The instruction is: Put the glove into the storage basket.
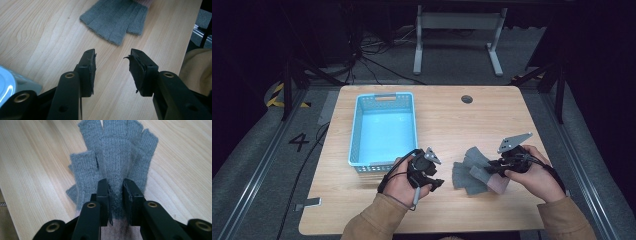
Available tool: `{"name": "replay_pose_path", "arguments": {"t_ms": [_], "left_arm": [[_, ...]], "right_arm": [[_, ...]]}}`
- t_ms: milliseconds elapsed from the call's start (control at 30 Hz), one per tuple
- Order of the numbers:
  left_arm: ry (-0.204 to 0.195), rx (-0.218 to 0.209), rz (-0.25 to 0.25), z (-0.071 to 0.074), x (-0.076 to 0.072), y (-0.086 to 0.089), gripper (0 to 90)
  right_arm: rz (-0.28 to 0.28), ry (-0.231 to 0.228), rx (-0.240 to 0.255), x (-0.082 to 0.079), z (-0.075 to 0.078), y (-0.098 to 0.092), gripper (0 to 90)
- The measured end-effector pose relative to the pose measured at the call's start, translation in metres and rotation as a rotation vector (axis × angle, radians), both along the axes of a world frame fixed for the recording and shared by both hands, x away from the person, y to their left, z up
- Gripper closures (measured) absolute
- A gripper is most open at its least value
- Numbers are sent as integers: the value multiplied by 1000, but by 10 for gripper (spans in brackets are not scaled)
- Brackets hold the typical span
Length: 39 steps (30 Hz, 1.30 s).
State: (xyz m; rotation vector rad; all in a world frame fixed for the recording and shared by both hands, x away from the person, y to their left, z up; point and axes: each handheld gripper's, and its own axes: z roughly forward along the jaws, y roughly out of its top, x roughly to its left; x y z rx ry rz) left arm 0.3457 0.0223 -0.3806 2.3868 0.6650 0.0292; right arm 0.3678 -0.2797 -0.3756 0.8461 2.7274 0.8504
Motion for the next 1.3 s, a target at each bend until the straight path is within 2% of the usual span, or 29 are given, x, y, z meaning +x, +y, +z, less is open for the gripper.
{"name": "replay_pose_path", "arguments": {"t_ms": [200,300,533,600,633,700,733,767,933,1200,1300], "left_arm": [[-11,-11,-17,-2,0,-4,580],[-19,-32,-32,-5,0,-7,634],[-21,-34,-62,-9,1,-13,659],[-24,-21,-74,-11,2,-16,661],[-23,-24,-78,-11,2,-17,661],[-22,-20,-81,-12,2,-19,661],[-22,-20,-81,-12,2,-19,661],[-15,-17,-81,-14,2,-20,663],[-14,0,-97,-17,3,-24,669],[-2,16,-109,-19,6,-27,711],[-6,17,-111,-20,7,-29,719]], "right_arm": [[13,14,-24,-1,-8,5,770],[23,27,-36,-1,-12,9,770],[30,46,-58,-2,-21,14,768],[34,48,-69,-3,-27,16,738],[28,41,-65,-3,-29,17,688],[31,22,-34,-2,-31,16,599],[31,22,-34,-2,-31,16,599],[21,14,-26,-3,-29,13,556],[-10,-5,-12,-7,-20,0,537],[-49,10,-11,-11,-17,-22,542],[-92,6,-21,-14,-14,-36,549]]}}
